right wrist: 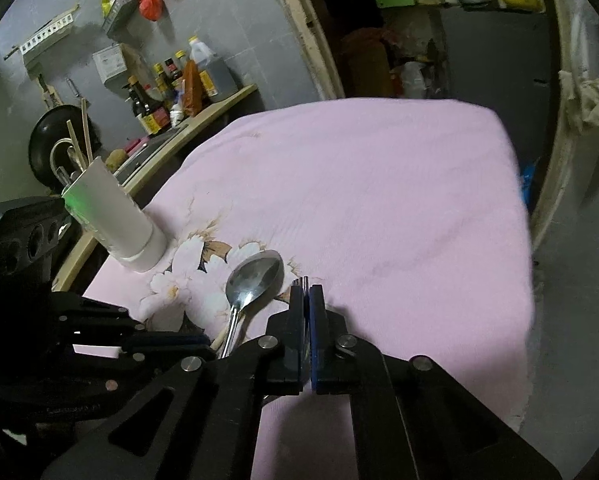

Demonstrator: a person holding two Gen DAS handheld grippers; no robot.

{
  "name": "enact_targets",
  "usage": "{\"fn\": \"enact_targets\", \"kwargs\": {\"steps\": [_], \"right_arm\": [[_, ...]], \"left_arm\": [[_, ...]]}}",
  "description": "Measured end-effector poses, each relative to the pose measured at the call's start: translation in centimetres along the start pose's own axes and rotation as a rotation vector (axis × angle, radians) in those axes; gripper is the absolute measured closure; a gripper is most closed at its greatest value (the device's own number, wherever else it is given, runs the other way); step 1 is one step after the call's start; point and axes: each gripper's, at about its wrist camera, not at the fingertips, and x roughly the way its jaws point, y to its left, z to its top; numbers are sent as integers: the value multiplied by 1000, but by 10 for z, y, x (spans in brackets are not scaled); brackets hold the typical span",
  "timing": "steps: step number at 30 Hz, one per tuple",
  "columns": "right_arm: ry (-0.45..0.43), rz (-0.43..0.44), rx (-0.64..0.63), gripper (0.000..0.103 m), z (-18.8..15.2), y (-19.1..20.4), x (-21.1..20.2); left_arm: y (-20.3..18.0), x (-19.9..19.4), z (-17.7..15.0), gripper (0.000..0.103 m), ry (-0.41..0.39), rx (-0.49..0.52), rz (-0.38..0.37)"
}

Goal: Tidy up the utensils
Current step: 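Close the left tool on a wooden chopstick while the right tool closes on the steel fork, then carry the chopstick with the left tool while the right tool carries the fork toward the holder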

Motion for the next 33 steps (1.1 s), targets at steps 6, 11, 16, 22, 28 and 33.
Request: {"fn": "enact_targets", "kwargs": {"steps": [6, 11, 16, 22, 28, 33], "right_arm": [[-34, -43, 43, 101, -9, -4, -25], [-65, -86, 72, 101, -14, 1, -43], [-118, -142, 57, 101, -17, 14, -63], [-221, -216, 30, 101, -18, 36, -94], [-329, -315, -19, 101, -8, 66, -128], [-417, -371, -23, 101, 7, 86, -154]], "left_arm": [[9, -17, -19, 99, -11, -48, -9], [27, -41, -37, 99, -47, -162, -52], [37, -71, -48, 99, -144, -229, -78], [40, -104, -49, 99, -267, -220, -73], [35, -139, -37, 99, -379, -157, -86], [37, -171, -27, 99, -443, -125, -91]]}}
